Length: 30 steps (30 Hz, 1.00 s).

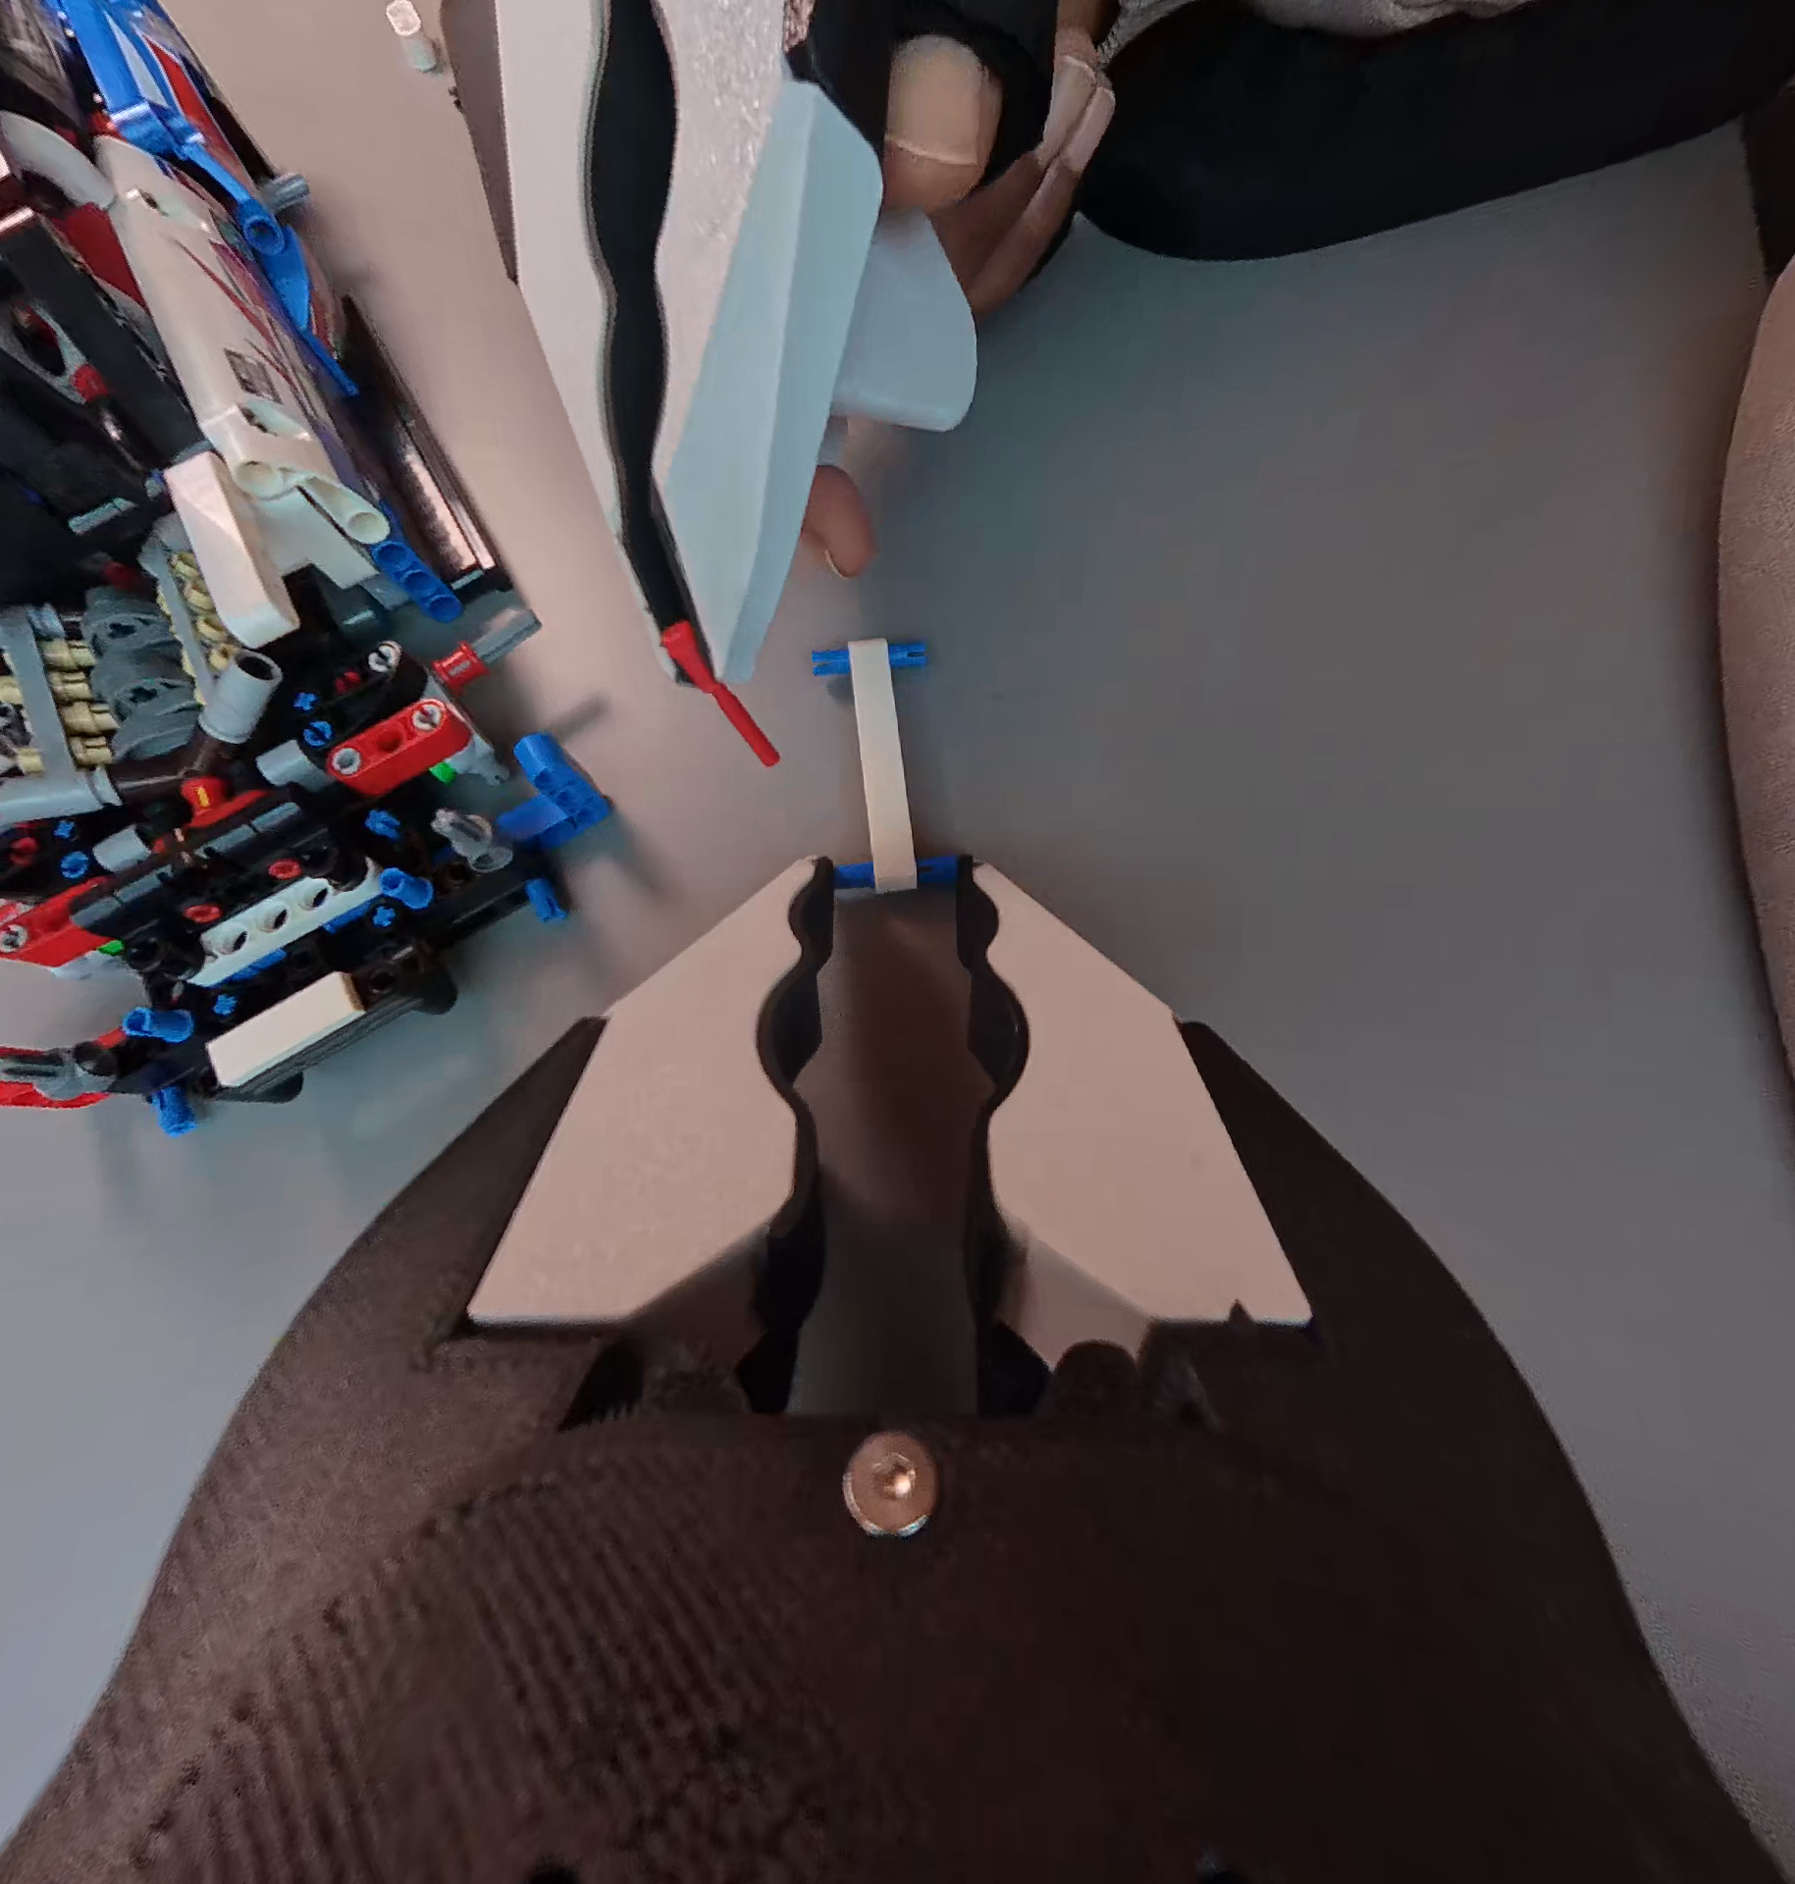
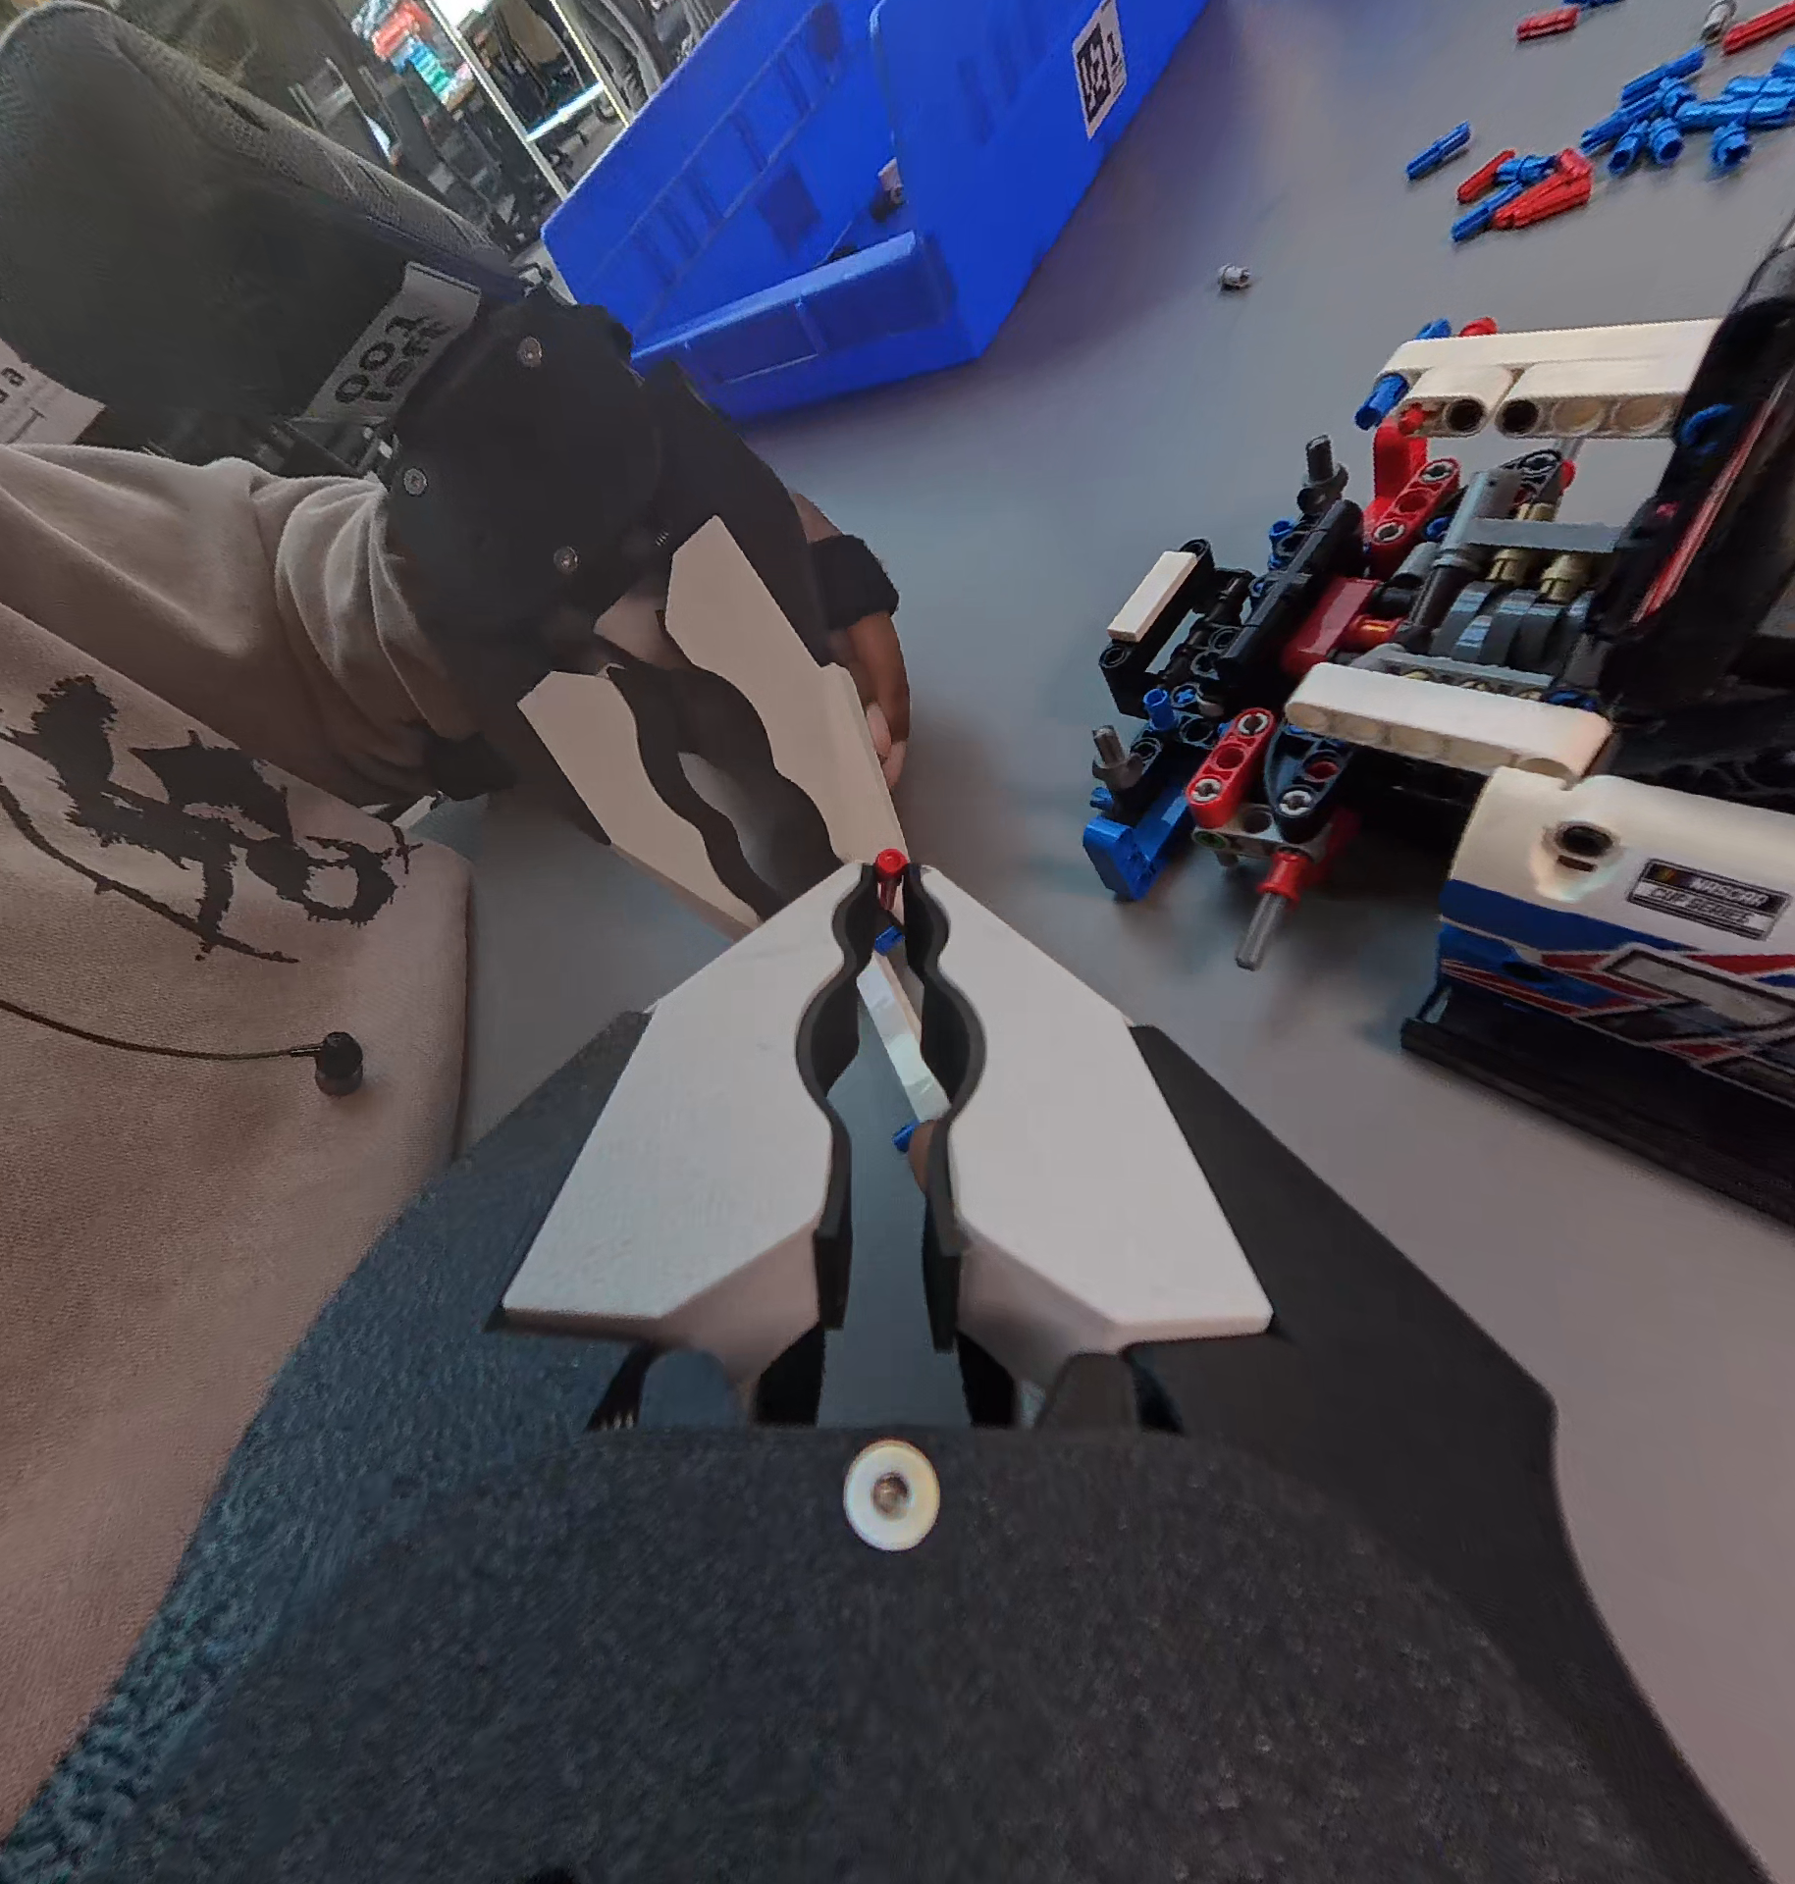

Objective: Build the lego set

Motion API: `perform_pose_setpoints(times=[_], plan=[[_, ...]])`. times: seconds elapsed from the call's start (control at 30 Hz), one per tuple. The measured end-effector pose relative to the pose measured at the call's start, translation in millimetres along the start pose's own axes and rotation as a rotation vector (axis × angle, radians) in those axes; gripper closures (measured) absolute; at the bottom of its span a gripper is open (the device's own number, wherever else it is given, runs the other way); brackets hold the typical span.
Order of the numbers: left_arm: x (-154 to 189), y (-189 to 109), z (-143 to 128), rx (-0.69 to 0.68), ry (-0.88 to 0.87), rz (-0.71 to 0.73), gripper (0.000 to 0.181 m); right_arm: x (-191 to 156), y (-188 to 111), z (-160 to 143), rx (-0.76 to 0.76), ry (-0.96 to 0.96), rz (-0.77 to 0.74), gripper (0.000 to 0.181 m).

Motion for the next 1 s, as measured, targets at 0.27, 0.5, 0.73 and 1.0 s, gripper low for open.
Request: perform_pose_setpoints(times=[0.27,0.5,0.73,1.0], plan=[[2.8,-1.6,1.1,-0.052,0.351,0.197,0.159,0.4,-1.4,-1.7,-0.023,-0.023,-0.032,0.178],[3.3,-1.6,-0.5,-0.049,0.463,0.252,0.159,-1.4,-1.8,-3.4,-0.045,-0.084,-0.083,0.178],[6.0,-2.2,2.3,-0.033,0.538,0.28,0.159,2.5,-4.5,-1.6,-0.025,-0.066,-0.099,0.179],[4.9,-0.1,-0.3,-0.038,0.513,0.266,0.159,-1.0,5.0,-9.6,-0.093,-0.11,-0.109,0.178]])
Point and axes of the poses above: each gripper's, where its closed fingertips meet, y out along the fingers, z out of its top, x = y × z across the jaws, the point moved 8 cm from there along -y, back along the fingers, and after that the axes turned 14 degrees about y, right-handed, at the moved point
